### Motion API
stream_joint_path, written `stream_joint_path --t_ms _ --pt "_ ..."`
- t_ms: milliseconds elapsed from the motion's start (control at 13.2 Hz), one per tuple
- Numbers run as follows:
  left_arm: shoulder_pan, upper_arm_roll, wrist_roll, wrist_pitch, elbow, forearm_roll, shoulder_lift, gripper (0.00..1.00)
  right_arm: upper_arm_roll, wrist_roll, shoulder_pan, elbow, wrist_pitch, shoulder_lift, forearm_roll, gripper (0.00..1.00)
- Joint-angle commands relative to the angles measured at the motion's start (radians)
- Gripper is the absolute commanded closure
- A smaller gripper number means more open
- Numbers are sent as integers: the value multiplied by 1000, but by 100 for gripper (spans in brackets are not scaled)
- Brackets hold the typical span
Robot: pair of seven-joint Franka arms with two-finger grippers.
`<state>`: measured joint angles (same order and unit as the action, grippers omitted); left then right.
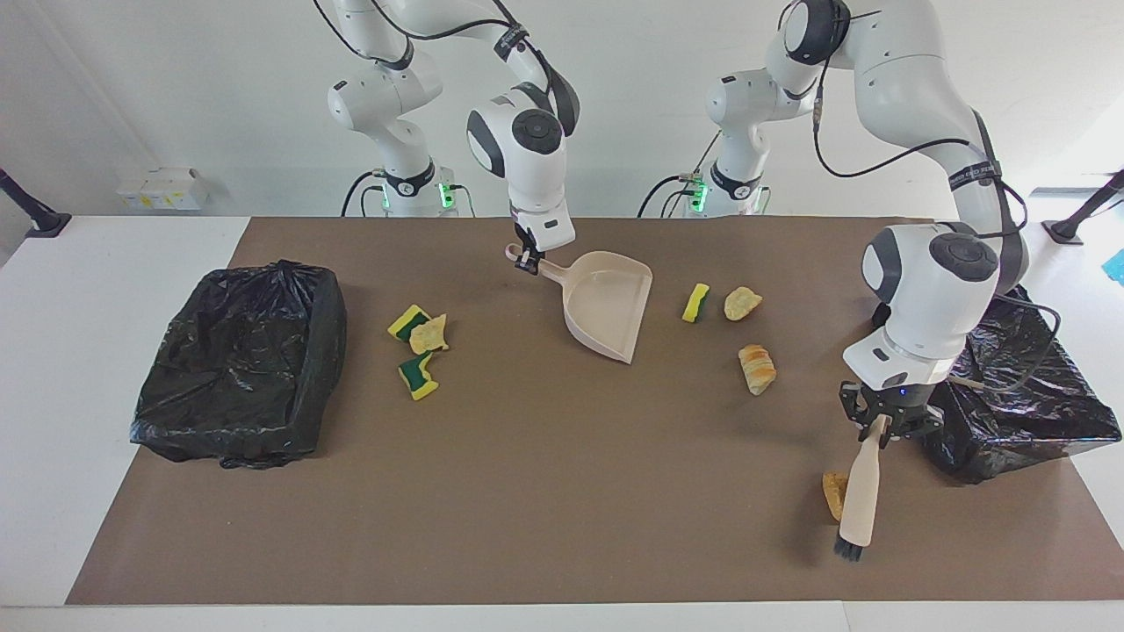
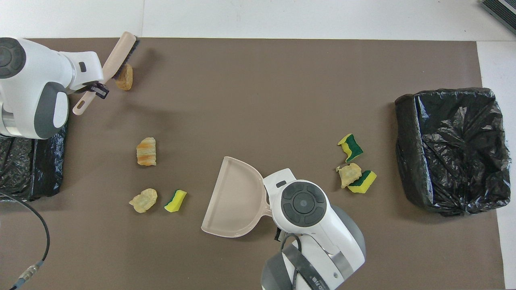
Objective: Sweep and dump trash in bin
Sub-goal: 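Sweep the bread chunks toward the dustpan with the left gripper's brush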
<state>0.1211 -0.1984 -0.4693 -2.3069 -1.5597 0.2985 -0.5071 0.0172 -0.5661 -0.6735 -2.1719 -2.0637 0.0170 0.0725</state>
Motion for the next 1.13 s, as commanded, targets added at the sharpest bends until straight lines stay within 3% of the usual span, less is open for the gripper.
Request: stream_joint_path --t_ms 0,151,378,529,832,907,1058 --pt "-30 -6 -49 -31 111 155 -103 100 -11 21 0 52 -9 33 29 100" --pt "-35 -6 -51 -38 107 310 -114 100 -31 28 0 63 -9 49 32 100" --pt "-35 -7 -54 12 48 317 -85 100 -33 28 0 63 -7 54 32 100" --pt "-18 -13 -71 56 -56 312 3 100 -33 28 0 63 -6 55 32 100" --pt "2 -16 -110 73 -333 167 214 100 -33 32 -17 61 -6 64 33 100" --pt "-11 -16 -118 136 -364 147 261 100 -33 32 -17 63 -7 72 32 100" --pt "-29 -18 -132 214 -330 98 303 100 -33 32 -17 63 -7 75 33 100"
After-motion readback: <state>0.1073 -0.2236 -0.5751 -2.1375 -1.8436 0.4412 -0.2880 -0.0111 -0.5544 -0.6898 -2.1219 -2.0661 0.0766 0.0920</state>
